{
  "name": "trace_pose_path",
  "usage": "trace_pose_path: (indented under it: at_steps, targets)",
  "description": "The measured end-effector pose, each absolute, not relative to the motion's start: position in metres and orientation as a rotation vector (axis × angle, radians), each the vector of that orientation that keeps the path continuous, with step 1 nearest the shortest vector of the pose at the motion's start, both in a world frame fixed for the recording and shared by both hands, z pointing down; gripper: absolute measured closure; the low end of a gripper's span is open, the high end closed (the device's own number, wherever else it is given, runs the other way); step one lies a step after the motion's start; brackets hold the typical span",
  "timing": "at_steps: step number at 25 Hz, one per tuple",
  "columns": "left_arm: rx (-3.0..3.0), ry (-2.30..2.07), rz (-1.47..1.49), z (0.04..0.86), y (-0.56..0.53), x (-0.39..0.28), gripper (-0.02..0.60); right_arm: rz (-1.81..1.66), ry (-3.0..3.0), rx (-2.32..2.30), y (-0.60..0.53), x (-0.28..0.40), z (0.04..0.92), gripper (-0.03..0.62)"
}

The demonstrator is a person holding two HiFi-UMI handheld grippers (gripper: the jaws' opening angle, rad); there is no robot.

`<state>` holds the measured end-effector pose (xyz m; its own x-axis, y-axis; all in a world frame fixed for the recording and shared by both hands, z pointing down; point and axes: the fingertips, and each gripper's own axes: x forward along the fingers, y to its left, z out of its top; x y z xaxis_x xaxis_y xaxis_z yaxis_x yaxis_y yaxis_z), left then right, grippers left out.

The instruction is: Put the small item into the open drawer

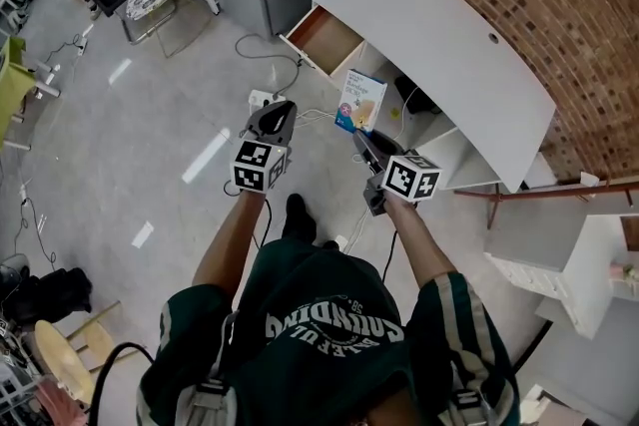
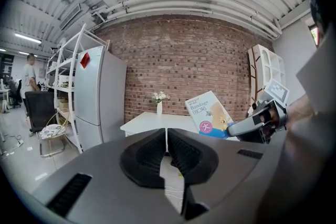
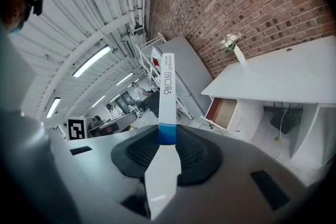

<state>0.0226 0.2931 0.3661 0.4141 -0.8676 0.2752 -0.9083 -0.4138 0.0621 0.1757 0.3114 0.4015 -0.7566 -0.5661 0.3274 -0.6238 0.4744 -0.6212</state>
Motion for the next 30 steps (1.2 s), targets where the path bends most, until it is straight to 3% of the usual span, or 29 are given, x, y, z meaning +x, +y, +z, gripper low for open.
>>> trace_pose_path:
  at_steps: [30]
  targets:
    - [2.527, -1.417, 0.330, 0.386, 0.173, -0.035, 0.557, 1.205, -2.550, 1.185, 0.205, 0.112, 0.412, 0.484]
